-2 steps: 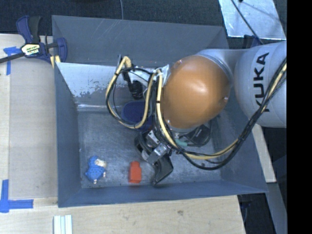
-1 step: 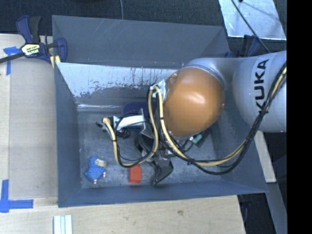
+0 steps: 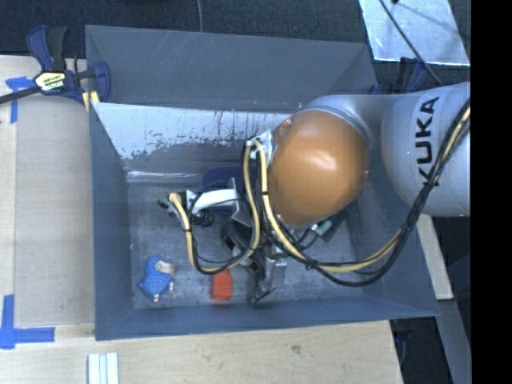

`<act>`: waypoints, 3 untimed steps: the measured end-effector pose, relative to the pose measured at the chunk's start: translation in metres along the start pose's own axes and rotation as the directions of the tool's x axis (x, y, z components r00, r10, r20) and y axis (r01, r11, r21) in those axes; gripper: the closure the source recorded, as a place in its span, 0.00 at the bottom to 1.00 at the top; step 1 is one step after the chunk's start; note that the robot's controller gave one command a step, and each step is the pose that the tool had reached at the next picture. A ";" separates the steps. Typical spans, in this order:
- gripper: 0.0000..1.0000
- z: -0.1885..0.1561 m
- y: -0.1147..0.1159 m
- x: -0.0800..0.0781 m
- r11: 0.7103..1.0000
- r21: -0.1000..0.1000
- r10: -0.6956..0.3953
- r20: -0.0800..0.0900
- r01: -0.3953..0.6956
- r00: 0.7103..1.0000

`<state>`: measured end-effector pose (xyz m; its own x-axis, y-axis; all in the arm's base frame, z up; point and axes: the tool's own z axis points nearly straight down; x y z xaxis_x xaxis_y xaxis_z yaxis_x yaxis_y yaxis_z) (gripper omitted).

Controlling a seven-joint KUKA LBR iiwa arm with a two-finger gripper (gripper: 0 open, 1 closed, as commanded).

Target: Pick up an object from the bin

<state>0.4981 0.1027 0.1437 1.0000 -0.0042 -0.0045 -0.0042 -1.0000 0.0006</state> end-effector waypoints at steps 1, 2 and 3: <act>0.00 0.060 -0.005 0.006 1.000 0.003 0.013 -0.017 -0.013 1.000; 1.00 0.056 -0.004 0.008 1.000 0.003 0.017 -0.024 -0.017 1.000; 1.00 -0.170 -0.009 0.030 1.000 0.003 -0.002 -0.011 0.002 1.000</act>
Offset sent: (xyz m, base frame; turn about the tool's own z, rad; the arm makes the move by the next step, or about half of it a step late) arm 0.0008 0.0018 -0.0658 0.0133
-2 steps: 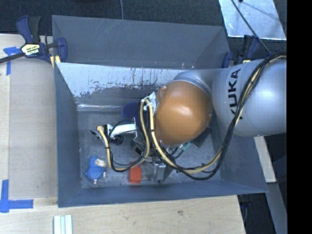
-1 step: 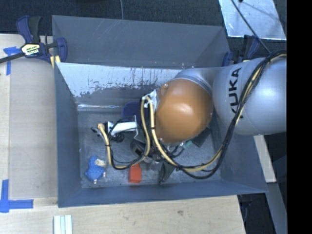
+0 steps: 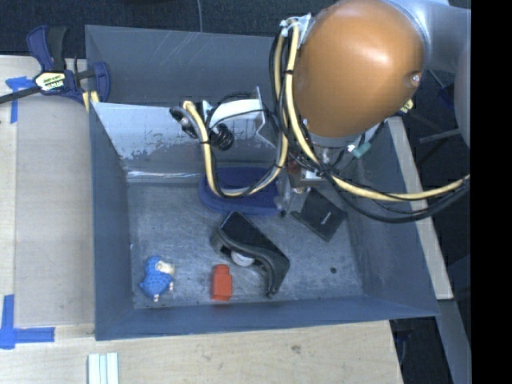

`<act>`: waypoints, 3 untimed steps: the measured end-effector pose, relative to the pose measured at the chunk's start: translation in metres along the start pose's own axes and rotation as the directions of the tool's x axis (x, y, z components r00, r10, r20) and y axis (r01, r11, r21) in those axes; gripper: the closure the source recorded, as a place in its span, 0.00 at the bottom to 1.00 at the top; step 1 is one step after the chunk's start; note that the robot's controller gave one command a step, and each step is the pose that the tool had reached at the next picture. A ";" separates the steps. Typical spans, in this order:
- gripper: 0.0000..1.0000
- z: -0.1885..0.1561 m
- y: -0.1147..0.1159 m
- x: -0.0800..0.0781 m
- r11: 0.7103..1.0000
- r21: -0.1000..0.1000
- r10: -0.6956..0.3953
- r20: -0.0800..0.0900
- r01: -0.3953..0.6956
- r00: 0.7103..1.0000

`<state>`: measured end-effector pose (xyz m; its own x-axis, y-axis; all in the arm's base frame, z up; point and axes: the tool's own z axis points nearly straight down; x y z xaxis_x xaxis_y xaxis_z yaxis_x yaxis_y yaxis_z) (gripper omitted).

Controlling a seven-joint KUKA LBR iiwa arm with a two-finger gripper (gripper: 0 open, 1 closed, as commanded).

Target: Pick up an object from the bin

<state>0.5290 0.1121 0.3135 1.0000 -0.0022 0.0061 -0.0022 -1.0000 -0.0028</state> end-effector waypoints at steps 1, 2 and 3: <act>1.00 0.087 0.013 0.016 1.000 -0.003 0.000 0.015 0.000 1.000; 1.00 0.147 0.005 -0.021 1.000 -0.004 0.014 0.016 -0.014 1.000; 0.00 0.144 0.006 -0.018 1.000 -0.003 0.018 0.010 -0.018 1.000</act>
Offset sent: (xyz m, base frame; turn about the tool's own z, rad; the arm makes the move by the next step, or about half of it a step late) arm 0.0172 -0.0114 -0.0821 -0.0022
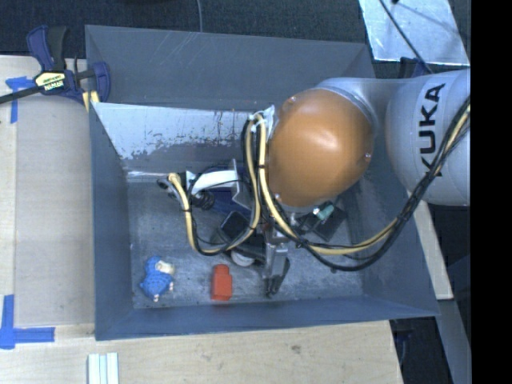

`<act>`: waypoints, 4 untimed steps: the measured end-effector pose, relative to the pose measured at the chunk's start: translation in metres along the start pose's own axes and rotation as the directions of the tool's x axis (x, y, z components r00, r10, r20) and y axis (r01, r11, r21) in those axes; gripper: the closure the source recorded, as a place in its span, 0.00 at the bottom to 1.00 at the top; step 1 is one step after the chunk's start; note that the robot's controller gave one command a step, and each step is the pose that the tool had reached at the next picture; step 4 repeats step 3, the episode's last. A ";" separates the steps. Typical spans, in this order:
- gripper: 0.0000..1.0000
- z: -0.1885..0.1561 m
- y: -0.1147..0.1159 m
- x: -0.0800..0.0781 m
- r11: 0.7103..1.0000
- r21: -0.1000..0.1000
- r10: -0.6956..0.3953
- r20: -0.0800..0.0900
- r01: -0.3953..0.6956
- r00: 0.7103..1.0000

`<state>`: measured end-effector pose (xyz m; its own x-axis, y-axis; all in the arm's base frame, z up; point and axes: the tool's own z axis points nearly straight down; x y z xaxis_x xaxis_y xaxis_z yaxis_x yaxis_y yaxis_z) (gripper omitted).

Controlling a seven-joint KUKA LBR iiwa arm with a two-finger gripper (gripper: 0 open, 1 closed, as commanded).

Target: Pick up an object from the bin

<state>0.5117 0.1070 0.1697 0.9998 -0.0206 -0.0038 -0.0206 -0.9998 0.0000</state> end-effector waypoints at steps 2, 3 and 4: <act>0.00 0.101 0.035 0.036 1.000 0.002 0.004 -0.001 -0.004 1.000; 1.00 0.101 0.034 0.034 1.000 -0.001 0.002 0.005 -0.002 1.000; 1.00 0.101 0.034 0.034 1.000 -0.001 0.002 0.005 -0.002 1.000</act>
Offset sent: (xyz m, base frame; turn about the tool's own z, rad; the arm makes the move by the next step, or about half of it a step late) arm 0.0167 -0.0091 -0.0858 -0.0206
